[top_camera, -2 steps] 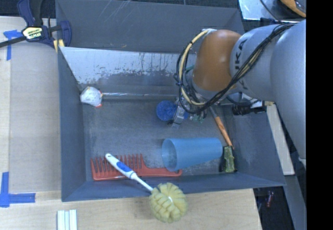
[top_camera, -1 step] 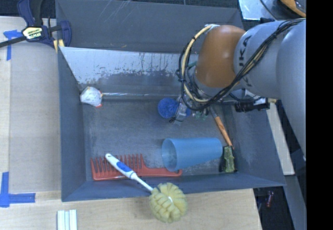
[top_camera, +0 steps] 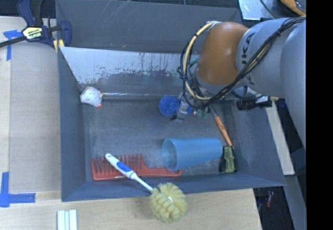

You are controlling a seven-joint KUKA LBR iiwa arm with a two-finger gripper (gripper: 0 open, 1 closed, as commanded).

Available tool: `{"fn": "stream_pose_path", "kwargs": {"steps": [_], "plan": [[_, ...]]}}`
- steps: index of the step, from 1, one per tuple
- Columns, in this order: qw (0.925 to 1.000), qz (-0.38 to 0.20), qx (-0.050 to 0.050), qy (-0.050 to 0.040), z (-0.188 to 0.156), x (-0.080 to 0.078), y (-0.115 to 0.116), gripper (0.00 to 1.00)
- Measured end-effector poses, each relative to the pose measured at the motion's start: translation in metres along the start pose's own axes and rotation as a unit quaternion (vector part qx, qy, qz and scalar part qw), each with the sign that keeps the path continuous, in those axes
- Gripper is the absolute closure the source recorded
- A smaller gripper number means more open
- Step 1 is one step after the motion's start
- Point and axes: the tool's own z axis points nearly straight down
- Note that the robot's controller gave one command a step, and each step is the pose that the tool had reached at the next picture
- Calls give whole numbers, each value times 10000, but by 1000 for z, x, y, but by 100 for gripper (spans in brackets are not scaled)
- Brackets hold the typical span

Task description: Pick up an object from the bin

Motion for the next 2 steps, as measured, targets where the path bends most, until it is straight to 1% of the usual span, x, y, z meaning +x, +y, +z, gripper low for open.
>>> {"fn": "stream_pose_path", "kwargs": {"steps": [1, 2], "plan": [[10000, -2, -1, -1, -17, 0, 0, 100], [10000, -8, 11, 34, -46, 1, -1, 100]]}}
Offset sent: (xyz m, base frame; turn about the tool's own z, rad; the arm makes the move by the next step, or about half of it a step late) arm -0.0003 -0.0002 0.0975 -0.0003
